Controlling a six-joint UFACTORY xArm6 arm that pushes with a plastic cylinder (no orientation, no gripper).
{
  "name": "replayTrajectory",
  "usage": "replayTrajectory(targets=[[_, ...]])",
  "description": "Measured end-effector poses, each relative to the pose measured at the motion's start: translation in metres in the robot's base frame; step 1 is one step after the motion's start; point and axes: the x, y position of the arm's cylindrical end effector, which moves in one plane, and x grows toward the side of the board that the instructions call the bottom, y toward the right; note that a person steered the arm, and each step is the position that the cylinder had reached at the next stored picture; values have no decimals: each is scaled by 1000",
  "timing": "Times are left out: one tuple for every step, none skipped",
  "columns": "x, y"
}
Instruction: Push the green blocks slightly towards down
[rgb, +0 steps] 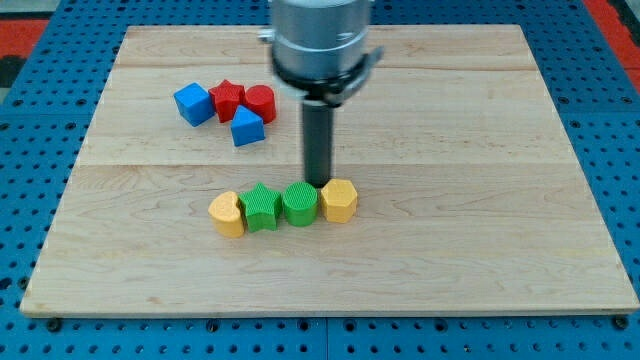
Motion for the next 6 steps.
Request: replayTrajectory(targets=[[-5,-26],[9,-70],[18,-85],[31,-63],[33,-32],[56,-62]])
